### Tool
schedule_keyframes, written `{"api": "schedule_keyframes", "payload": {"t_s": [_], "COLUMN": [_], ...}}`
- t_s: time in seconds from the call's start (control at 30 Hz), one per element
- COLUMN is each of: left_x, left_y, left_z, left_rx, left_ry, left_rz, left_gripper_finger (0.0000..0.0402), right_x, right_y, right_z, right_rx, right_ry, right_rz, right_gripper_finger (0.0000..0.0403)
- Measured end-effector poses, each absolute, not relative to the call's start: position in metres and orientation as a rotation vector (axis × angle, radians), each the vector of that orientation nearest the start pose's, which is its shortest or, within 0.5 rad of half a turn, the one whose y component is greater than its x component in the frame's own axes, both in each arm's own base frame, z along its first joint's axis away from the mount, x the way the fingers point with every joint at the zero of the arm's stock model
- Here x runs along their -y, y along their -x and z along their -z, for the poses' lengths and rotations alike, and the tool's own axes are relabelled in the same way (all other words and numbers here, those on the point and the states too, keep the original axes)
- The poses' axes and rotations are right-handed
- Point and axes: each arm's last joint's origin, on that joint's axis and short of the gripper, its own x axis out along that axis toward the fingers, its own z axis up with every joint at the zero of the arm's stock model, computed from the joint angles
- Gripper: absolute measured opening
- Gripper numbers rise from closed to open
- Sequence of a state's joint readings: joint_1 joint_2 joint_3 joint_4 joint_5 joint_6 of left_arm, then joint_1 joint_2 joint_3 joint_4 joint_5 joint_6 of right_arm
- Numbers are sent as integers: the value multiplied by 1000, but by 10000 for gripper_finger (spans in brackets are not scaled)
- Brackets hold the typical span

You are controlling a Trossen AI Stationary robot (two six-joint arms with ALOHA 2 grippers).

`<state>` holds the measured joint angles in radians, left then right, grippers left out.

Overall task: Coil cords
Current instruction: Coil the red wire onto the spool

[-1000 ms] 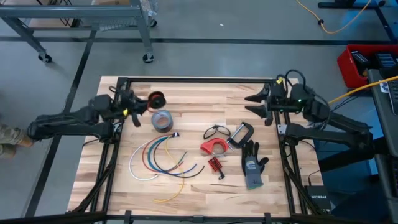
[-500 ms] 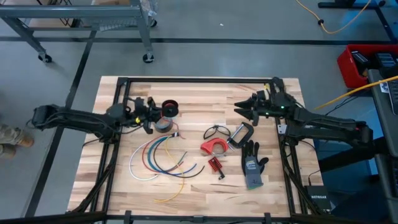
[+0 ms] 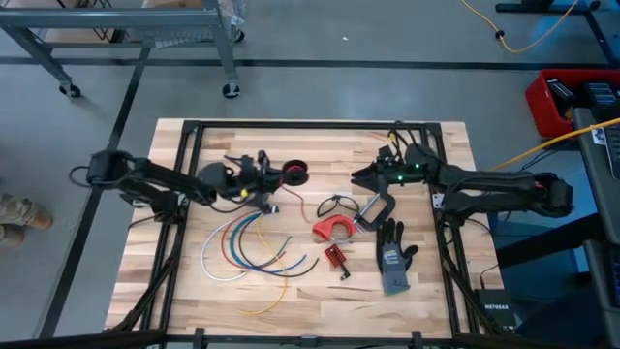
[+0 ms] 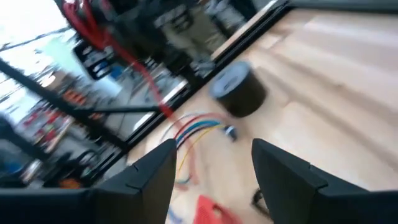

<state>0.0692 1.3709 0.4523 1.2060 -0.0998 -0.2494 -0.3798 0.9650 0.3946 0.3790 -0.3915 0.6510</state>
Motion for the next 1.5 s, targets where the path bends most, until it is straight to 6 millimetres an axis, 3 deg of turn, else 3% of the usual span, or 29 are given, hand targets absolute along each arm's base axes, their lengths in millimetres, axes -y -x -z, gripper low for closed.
{"api": "schedule_keyframes", "payload": {"t_s": [0.27,0.5,0.7,1.23,1.5], "left_x": [-24,-25,-29,-31,-26], "left_y": [-299,-320,-325,-329,-329], "left_z": [-242,-256,-263,-271,-271], "left_rx": [324,373,397,431,429], "left_ry": [204,194,177,218,207], "left_rz": [-136,-133,-151,-143,-132], "left_gripper_finger": [0,0,0,0,0], "right_x": [65,64,47,26,22], "right_y": [-198,-203,-211,-228,-254], "right_z": [-211,-208,-214,-207,-208], "right_rx": [-236,-236,-184,-115,-131], "right_ry": [-744,-697,-540,-373,-345], "right_rz": [-13,-49,-156,5,-25], "right_gripper_finger": [214,214,214,214,214]}}
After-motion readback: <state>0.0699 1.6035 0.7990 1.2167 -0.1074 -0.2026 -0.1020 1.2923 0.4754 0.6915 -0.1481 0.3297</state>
